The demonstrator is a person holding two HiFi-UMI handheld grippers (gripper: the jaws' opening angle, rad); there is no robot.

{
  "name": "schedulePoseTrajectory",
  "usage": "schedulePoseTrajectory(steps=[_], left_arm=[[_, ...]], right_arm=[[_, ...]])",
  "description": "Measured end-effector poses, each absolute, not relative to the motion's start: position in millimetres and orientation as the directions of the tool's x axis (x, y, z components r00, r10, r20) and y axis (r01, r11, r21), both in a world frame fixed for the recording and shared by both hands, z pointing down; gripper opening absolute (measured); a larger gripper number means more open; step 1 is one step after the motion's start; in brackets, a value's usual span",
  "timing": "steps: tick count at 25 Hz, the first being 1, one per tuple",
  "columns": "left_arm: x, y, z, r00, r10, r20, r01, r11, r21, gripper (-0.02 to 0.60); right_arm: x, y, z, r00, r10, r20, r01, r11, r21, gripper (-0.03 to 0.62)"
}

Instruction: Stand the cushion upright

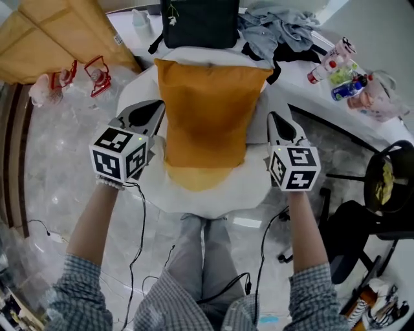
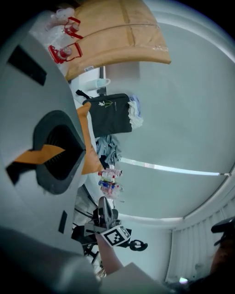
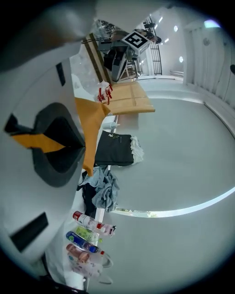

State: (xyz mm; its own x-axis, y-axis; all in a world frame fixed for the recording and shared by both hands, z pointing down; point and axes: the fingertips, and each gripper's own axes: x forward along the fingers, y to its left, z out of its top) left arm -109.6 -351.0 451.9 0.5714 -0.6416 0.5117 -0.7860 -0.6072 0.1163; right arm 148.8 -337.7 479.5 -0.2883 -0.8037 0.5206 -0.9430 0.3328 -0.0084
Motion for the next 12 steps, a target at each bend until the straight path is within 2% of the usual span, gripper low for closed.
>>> schedulePoseTrajectory(steps=[5,12], left_arm=[[-83.6,-332.5,383.6,0.623,-0.637,0.454,-0.72,-0.694,0.013,0.008],[-91.7,-305.7,306.1,0.64,-0.67,0.376,-0.73,-0.683,0.026,0.008]], right_arm=[[147.8,-316.0,425.7,-0.347,-0.8,0.49,-0.921,0.388,-0.02,0.007],[144.9,-272.2,350.4,-0.365,-0.837,0.407,-0.929,0.358,-0.098,0.007]])
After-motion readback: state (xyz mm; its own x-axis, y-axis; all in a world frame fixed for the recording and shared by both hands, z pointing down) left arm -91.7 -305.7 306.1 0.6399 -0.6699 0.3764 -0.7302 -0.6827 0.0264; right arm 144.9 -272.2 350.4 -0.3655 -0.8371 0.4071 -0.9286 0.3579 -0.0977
